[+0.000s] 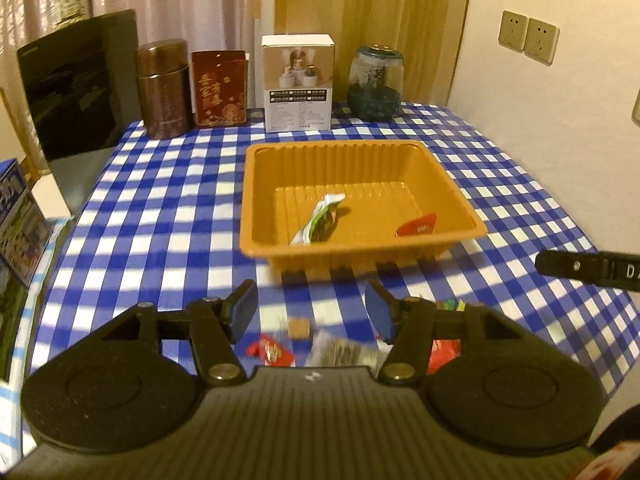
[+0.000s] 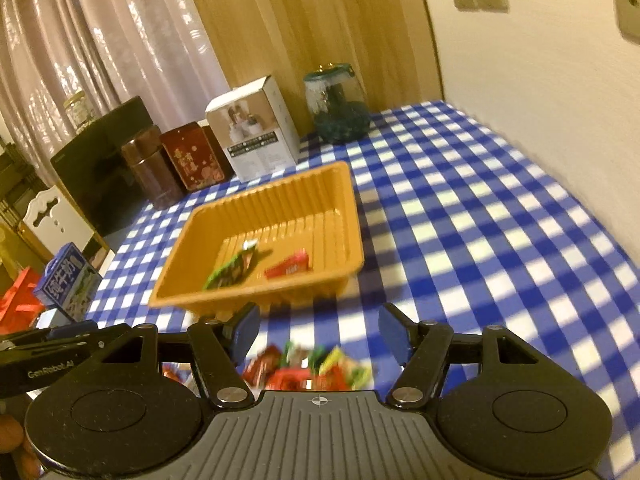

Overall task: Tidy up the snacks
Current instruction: 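Grasp a red printed candy wrapper with the right tool while the left tool grasps the clear printed packet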

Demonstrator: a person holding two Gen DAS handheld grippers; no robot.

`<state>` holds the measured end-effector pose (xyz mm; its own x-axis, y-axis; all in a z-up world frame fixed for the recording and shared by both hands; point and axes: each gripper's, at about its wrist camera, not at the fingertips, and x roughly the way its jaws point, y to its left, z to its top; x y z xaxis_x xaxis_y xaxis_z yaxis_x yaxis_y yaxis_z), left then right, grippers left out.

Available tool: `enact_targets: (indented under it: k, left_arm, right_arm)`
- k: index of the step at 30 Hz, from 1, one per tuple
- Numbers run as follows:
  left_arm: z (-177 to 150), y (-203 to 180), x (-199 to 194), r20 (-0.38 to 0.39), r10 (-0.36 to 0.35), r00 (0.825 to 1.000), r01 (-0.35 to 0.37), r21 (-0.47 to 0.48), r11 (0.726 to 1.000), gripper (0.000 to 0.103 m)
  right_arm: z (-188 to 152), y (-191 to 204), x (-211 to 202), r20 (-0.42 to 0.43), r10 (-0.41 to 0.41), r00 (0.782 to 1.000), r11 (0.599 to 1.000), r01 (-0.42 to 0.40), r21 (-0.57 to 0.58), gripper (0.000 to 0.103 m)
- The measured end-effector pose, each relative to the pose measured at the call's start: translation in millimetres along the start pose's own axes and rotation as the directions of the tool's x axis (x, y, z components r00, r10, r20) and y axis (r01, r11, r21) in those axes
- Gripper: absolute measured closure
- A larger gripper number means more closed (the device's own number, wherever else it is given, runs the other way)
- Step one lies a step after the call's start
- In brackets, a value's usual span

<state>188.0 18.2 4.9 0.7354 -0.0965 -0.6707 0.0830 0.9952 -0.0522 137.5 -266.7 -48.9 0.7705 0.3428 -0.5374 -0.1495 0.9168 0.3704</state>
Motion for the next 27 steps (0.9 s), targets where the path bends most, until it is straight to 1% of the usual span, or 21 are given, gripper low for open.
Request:
enact_targets:
  k: [4, 9, 15, 19, 22, 27]
  left_arm:
    - [-20, 5, -17, 0.012, -0.01, 1.0, 0.011, -0.035, 0.999, 0.04]
    - [-41, 6, -28, 0.005, -0.001, 1.0, 0.001, -0.052, 0.999, 0.04]
    - [-64, 8, -25, -0.02, 0.019, 1.0, -0.021, -0.071, 0.997, 0.04]
    - [-74, 12, -18, -0.041, 0.024, 0.999, -0.028, -0.084, 0.996, 0.04]
    - [-80, 16, -11, -0.052, 0.021, 0.998, -0.027, -0.112, 0.993, 0.04]
    - [-85, 20, 2, -0.06, 0.025, 0.998, -0.032, -0.123, 0.992, 0.04]
  right_arm:
    - [-22, 4, -14, -0.003, -0.006, 1.0, 1.0, 0.006, -0.001, 0.037]
    - [-49, 9, -20, -0.004, -0.01, 1.0, 1.0, 0.01, 0.0, 0.037]
    - [-75, 13, -15, -0.012, 0.0, 1.0, 1.0, 0.0, -0.024, 0.037]
    - [-84, 12, -5, -0.022, 0.002, 1.0, 1.0, -0.002, -0.022, 0.037]
    - [-87, 12, 4, -0.035, -0.002, 0.999, 1.0, 0.001, -0.028, 0.037]
    - [-87, 21, 22, -0.041, 0.027, 0.999, 0.996, -0.03, -0.088, 0.037]
